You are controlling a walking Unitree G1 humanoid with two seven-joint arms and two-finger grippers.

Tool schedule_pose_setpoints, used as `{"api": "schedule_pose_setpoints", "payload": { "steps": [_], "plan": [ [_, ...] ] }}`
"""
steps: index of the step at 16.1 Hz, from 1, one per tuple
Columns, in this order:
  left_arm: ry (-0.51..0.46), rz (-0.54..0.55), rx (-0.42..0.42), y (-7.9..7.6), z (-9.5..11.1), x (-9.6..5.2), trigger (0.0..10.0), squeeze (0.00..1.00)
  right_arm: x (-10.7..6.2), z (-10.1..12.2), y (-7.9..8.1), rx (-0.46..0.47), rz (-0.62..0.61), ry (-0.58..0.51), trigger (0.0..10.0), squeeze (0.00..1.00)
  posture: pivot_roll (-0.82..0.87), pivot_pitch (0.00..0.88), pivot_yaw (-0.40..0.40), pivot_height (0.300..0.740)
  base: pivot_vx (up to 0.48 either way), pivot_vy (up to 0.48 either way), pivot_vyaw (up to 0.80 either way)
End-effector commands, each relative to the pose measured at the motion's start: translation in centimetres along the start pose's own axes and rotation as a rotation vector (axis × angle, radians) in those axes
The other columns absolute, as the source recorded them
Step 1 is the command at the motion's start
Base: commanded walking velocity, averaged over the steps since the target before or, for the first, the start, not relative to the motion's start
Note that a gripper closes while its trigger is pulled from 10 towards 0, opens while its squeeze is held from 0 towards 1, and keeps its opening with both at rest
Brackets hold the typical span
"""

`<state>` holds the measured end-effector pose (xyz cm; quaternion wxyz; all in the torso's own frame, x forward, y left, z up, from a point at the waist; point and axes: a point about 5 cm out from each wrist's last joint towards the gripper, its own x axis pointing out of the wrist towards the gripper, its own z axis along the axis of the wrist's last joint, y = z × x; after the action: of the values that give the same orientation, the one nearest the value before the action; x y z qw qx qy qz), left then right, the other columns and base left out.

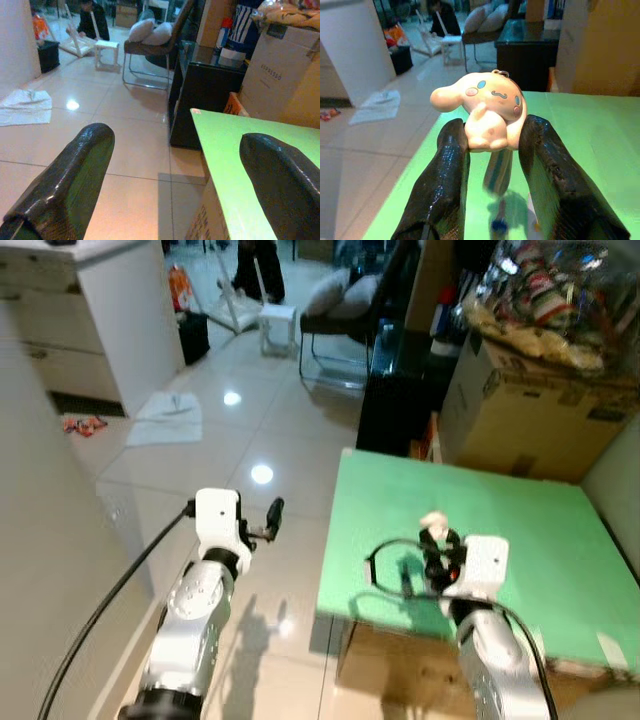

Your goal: Hang keys on a hook

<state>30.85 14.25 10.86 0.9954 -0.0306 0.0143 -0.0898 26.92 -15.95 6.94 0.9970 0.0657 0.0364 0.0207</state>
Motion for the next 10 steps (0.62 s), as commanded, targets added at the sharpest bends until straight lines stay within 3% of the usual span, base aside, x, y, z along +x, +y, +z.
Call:
{"api": "schedule_pose_setpoints", "payload": {
  "steps": [1,9,10],
  "plan": [
    [-0.010,-0.024,0.012,-0.47,0.18,0.17,10.0,0.00,0.38,0.87,-0.23,0.007,-0.008,-0.033,0.0,0.00,-0.08,0.000,-0.009,0.740,-0.307,0.000,0.00],
    [-0.008,-0.026,0.026,-0.36,-0.02,-0.02,10.0,0.00,0.67,1.04,-0.77,-0.015,-0.022,-0.040,0.0,0.00,-0.07,0.000,-0.010,0.740,-0.307,0.000,0.00],
    [-0.003,-0.015,0.015,-0.24,-0.12,-0.09,10.0,0.00,0.81,1.00,-0.80,-0.041,-0.010,-0.029,0.0,0.00,-0.06,0.000,-0.011,0.740,-0.307,0.000,0.74]
  ]
}}
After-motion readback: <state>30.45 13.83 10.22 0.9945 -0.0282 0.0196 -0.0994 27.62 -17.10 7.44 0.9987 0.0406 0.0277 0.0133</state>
